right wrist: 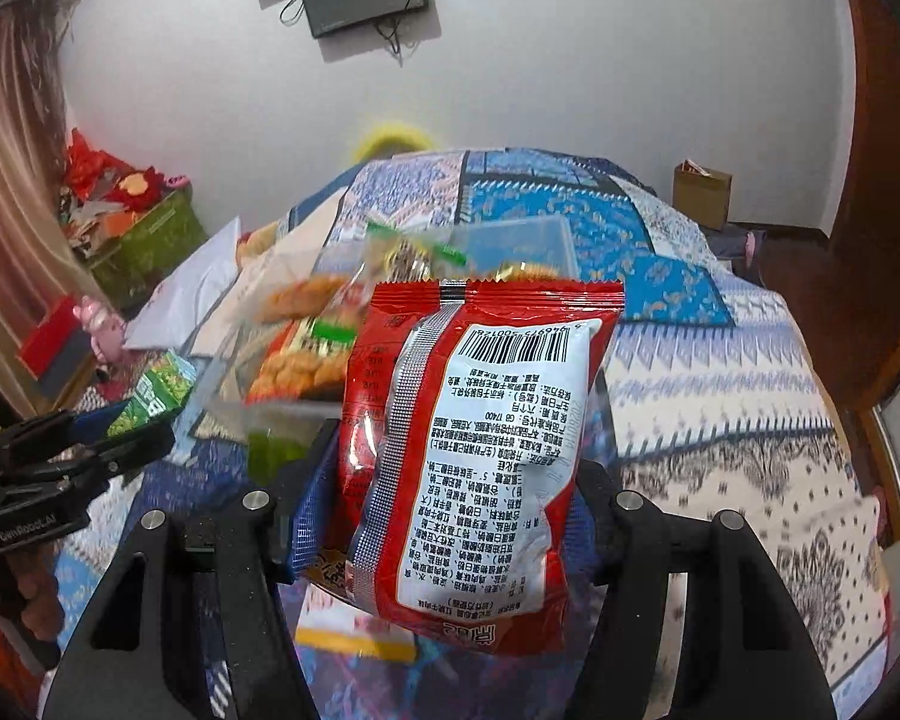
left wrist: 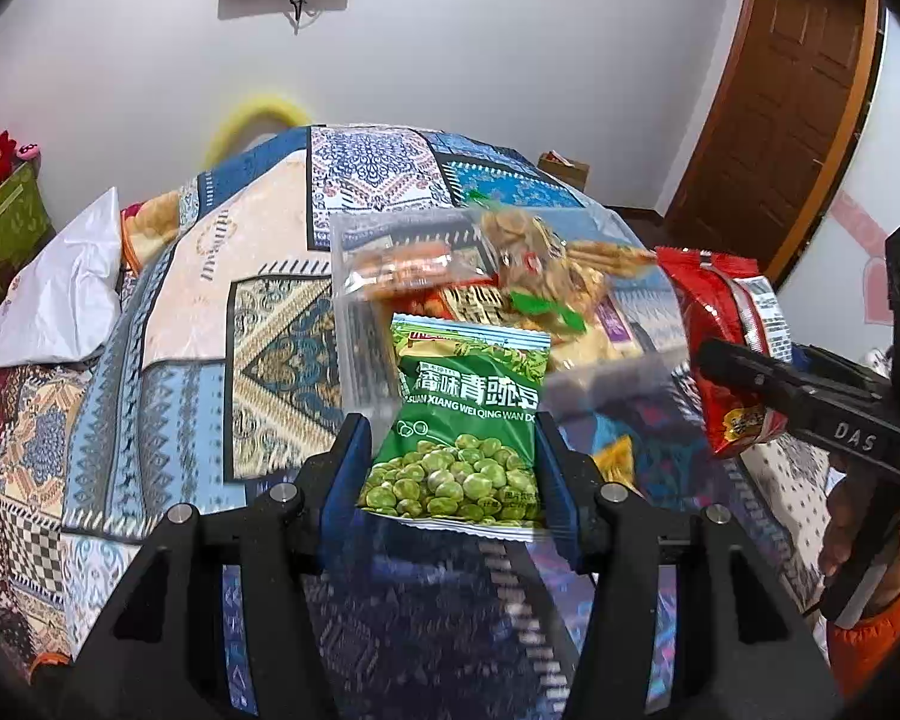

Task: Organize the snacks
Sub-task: 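Lower both held bags into the clear box and open both grippers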

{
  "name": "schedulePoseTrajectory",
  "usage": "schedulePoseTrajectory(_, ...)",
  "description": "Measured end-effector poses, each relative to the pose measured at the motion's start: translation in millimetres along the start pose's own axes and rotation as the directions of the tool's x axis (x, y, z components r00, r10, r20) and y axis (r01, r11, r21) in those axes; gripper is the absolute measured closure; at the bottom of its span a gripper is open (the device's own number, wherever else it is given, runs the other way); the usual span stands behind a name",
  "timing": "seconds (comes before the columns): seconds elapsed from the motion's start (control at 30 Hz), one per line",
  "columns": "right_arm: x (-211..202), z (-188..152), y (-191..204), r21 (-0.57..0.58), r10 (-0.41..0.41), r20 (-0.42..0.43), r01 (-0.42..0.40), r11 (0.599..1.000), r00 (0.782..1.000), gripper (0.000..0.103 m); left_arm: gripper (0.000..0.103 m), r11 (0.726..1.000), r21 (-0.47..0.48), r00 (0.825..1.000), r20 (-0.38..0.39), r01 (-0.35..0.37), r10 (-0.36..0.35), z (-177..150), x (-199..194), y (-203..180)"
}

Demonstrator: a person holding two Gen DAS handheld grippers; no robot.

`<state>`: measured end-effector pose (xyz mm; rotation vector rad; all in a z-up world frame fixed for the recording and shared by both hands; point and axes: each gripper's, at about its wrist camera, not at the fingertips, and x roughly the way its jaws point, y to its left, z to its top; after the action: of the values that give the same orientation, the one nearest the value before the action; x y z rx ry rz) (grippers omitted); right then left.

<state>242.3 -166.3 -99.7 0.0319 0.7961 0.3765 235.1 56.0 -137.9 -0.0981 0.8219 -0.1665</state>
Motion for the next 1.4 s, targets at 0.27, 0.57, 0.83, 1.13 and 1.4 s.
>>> schedulePoseTrajectory(0.27,29.0,23.0,-7.1,0.001,-0.002,-0.011,0.002,1.0,1.0,0.043,0.05,0.997,-0.068,0.999,-0.032,-0.023,0.021,20.6,35.1,16.3)
schedulePoseTrajectory(0.57,60.6,37.0,-1.0,-0.048,-0.002,-0.043,0.0,0.999,0.999,0.043,0.05,0.997,-0.063,0.998,-0.03,-0.05,0.048,37.2,60.2,18.8)
schedulePoseTrajectory(0.83,77.4,42.9,3.2,-0.071,-0.014,-0.051,0.011,0.997,0.999,0.043,0.051,0.994,-0.049,0.995,-0.013,-0.103,0.102,45.6,70.6,17.7)
schedulePoseTrajectory(1.13,80.1,33.9,6.7,-0.139,-0.07,-0.073,0.059,0.988,0.995,0.042,0.051,0.994,-0.033,0.995,-0.026,-0.099,0.098,37.8,63.1,14.7)
schedulePoseTrajectory(1.4,59.1,29.7,6.9,-0.133,-0.065,-0.079,0.054,0.99,0.995,0.041,0.05,0.997,-0.02,0.997,-0.022,-0.076,0.075,28.1,34.6,7.3)
